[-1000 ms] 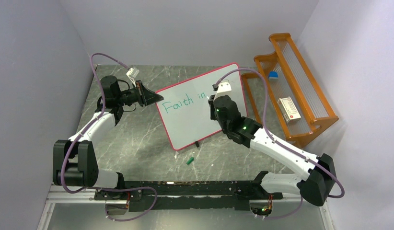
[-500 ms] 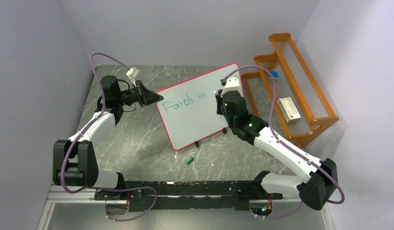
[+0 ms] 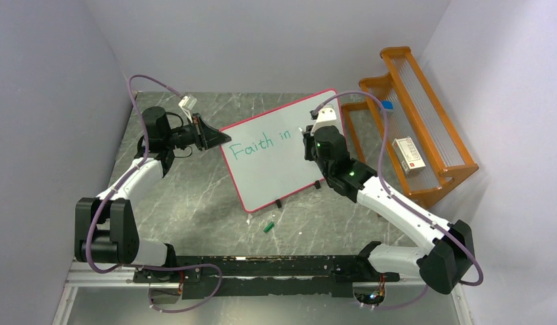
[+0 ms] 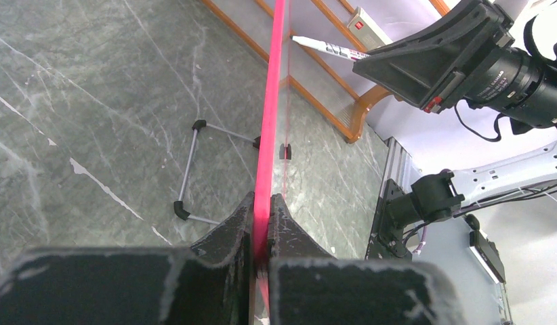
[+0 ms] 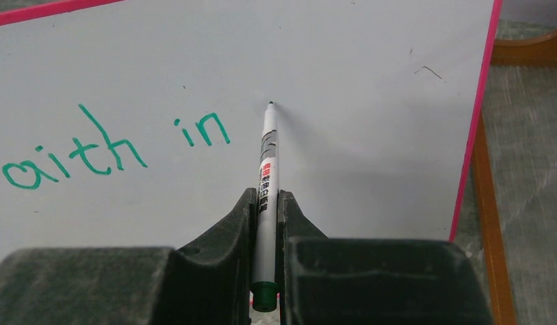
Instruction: Write a sentence on the whiteboard
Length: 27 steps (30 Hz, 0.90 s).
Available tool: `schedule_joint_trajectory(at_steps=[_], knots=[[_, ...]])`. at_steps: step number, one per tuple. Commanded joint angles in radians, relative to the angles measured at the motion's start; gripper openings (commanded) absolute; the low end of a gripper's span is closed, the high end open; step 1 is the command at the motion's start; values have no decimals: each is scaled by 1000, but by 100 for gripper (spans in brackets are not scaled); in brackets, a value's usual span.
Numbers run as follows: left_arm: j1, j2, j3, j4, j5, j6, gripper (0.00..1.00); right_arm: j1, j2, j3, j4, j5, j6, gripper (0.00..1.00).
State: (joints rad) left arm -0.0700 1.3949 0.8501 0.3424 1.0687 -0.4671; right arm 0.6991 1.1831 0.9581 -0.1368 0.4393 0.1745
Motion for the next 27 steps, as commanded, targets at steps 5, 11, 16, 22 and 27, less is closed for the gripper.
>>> schedule_joint_trajectory(at_steps=[5, 11, 16, 22, 27], knots=[[-25, 33, -9, -93, -14, 65, 5, -24, 23, 25, 40, -24, -9, 0], [-25, 35, -9, -93, -15, 66, 5, -34, 32, 14, 31, -27, 0, 0], [-25, 36, -8, -93, -16, 66, 5, -44, 20, 4, 8, -27, 5, 0], [-25, 36, -9, -92, -16, 64, 5, -46, 1, -13, -14, -22, 11, 0], [-25, 36, -9, -92, -16, 65, 5, -50, -5, -28, -24, -25, 23, 0]])
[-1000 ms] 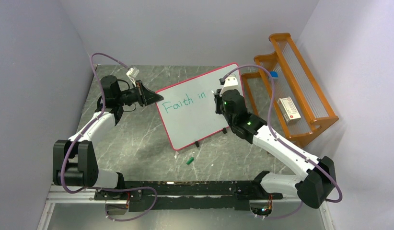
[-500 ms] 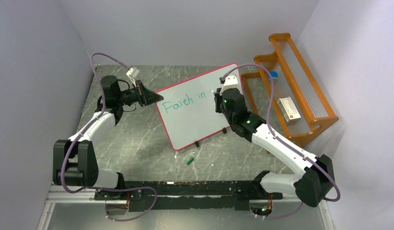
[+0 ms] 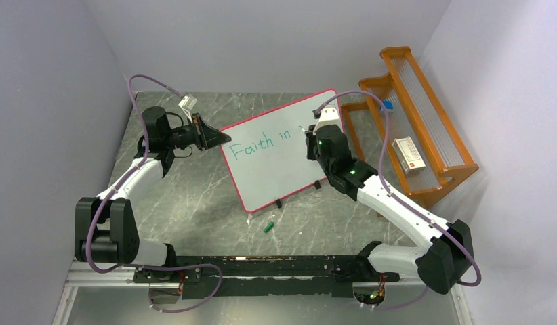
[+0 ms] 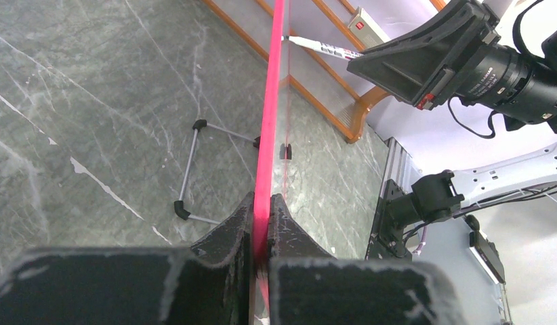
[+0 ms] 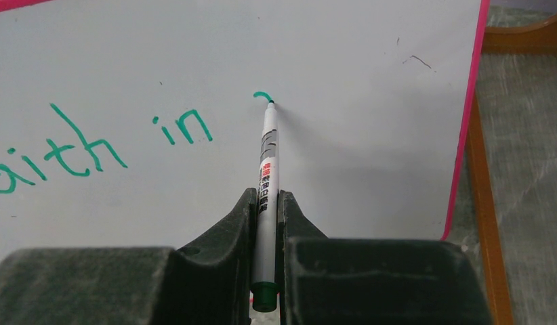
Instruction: Write a sentence on the whiteboard
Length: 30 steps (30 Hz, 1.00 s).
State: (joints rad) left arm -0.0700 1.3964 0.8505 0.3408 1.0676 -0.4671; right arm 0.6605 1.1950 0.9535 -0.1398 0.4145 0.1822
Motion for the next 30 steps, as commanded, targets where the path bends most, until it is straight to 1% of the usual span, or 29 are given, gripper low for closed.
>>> schedule_joint_trajectory(at_steps=[1, 17, 30], knots=[[-25, 33, -10, -90, -15, 64, 5, -12, -18, -26, -23, 0, 16, 0], [-25, 32, -10, -90, -15, 63, 5, -15, -48, -25, -5, 24, 10, 0], [-25, 33, -8, -92, -15, 66, 5, -24, -25, 11, 40, 19, -5, 0]])
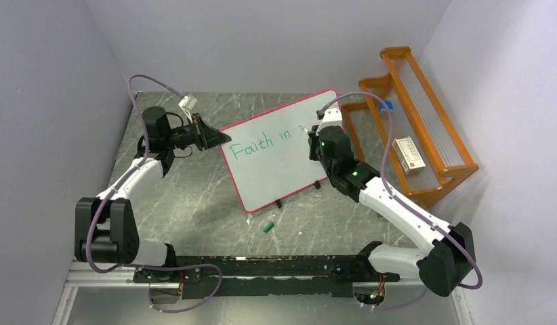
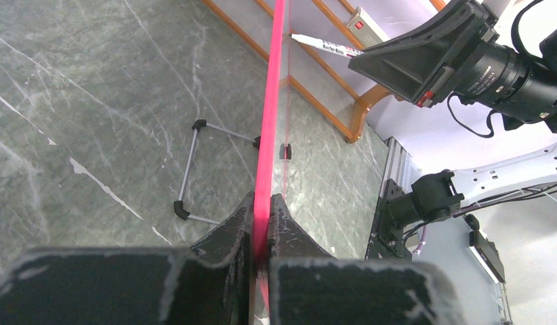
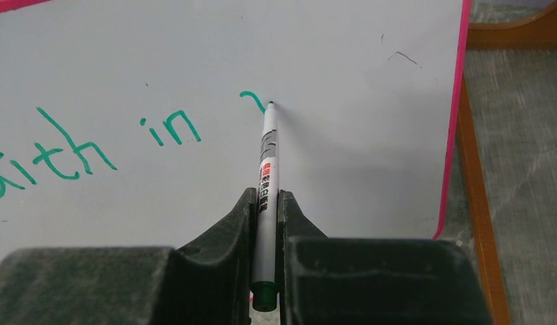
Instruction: Write a sentence on the whiteboard
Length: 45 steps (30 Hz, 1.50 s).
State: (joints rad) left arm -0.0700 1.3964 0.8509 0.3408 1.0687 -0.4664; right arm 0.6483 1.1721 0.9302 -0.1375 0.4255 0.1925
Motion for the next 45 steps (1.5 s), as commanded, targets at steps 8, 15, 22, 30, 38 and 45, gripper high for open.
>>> schedule_joint_trajectory(at_steps=[8, 15, 22, 30, 38, 45], knots=[[-25, 35, -9, -94, -16, 65, 5, -18, 18, 48, 54, 5, -19, 0], [-25, 33, -9, -93, -16, 66, 5, -22, 32, 55, 48, -10, -22, 0], [-25, 35, -9, -91, -14, 63, 5, -22, 18, 34, 18, -38, -5, 0], [-25, 33, -9, -91, -16, 64, 5, -22, 13, 20, -27, -63, 8, 0], [-25, 32, -10, -89, -14, 61, 5, -22, 17, 7, -61, -91, 30, 0], [-25, 31, -10, -88, -13, 61, 5, -22, 7, -10, -90, -106, 47, 0]])
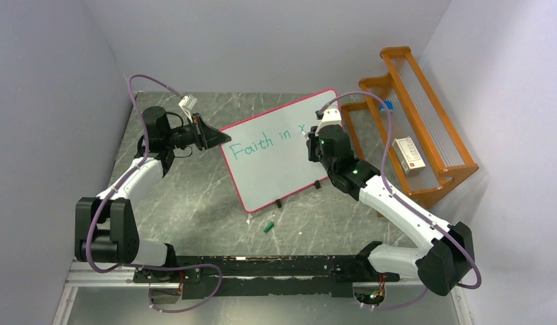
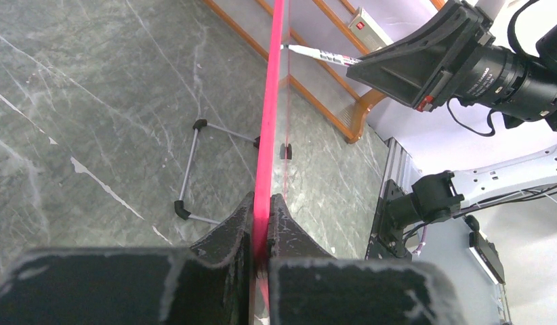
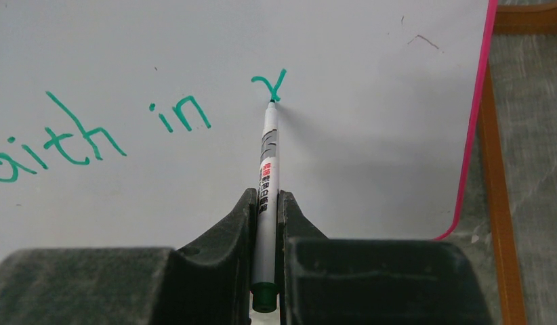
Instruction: Write a sentence on the whiteboard
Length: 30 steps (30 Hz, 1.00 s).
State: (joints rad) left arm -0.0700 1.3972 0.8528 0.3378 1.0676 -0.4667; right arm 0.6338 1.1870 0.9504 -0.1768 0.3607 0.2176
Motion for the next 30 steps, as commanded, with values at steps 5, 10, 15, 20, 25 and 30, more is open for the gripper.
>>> schedule_joint_trajectory(at_steps=[5, 10, 15, 20, 25, 30], knots=[[-25, 33, -12, -83, -12, 60, 5, -8, -20, -44, -68, -62, 34, 0], [-25, 30, -12, -86, -12, 62, 5, -7, -30, -50, -74, -77, 42, 0], [-25, 29, -11, -87, -14, 63, 5, -8, -61, -37, -68, -42, 26, 0], [-25, 28, -11, -89, -15, 66, 5, -9, -78, -29, -37, 26, -1, 0], [-25, 28, -11, -89, -11, 65, 5, -12, -68, -23, 12, 53, -18, 0], [-25, 28, -11, -91, -14, 66, 5, -17, -49, -13, 54, 58, -31, 0]])
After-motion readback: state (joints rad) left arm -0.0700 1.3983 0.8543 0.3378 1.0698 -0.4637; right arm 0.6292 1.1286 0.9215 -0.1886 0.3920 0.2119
